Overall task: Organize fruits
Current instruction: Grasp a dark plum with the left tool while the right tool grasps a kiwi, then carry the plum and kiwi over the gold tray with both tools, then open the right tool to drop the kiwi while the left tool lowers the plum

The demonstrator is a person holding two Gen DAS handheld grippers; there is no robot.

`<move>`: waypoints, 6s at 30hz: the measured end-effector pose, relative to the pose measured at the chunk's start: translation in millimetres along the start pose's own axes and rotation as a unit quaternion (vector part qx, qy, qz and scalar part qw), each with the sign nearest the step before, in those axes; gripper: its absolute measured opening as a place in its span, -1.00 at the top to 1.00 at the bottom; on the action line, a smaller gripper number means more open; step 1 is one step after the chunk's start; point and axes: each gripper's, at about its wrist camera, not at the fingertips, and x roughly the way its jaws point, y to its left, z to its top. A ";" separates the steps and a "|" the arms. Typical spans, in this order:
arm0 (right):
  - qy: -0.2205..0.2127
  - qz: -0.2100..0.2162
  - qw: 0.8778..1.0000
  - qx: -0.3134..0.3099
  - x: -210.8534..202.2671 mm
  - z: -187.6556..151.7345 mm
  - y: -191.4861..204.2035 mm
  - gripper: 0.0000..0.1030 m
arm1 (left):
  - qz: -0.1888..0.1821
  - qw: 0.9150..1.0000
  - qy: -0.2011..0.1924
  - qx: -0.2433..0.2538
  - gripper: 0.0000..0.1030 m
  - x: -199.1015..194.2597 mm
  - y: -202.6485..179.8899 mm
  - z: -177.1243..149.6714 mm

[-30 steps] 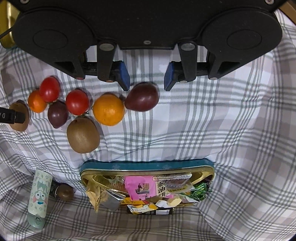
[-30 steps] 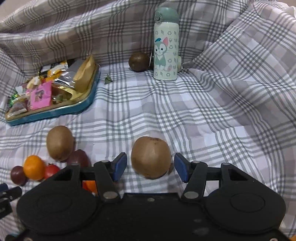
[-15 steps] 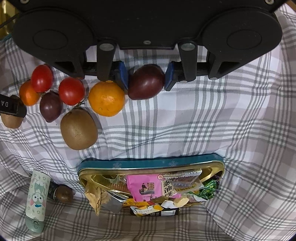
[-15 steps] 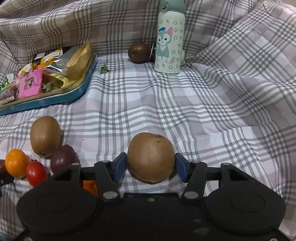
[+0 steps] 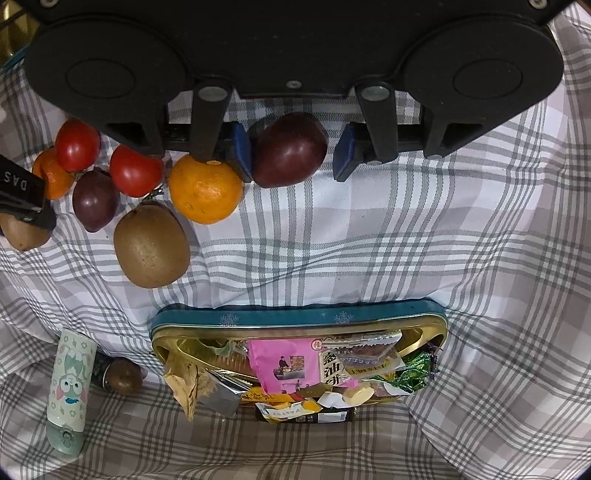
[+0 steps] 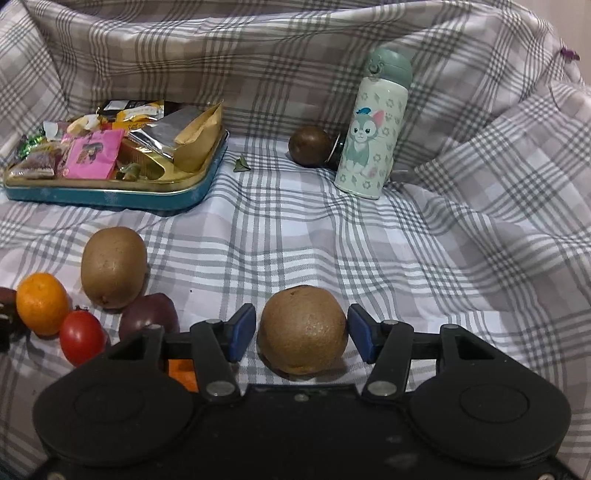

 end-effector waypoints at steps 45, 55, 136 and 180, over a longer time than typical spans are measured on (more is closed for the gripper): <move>0.018 0.103 0.988 0.110 -119.3 -18.9 -40.3 -0.07 | -0.039 0.999 0.026 -0.025 0.10 -111.2 8.3 -39.7; 0.034 0.124 0.984 0.122 -178.9 -70.5 -35.9 -0.07 | -0.036 0.997 0.055 -0.029 0.10 -142.1 -0.1 -88.5; 0.049 0.079 0.990 0.105 -249.0 -155.8 -16.6 -0.05 | 0.022 0.995 0.089 -0.048 0.09 -170.6 -6.4 -162.2; 0.092 0.089 0.988 0.086 -239.7 -158.9 -13.0 -0.05 | 0.031 0.996 0.079 -0.041 0.09 -173.5 -5.1 -159.3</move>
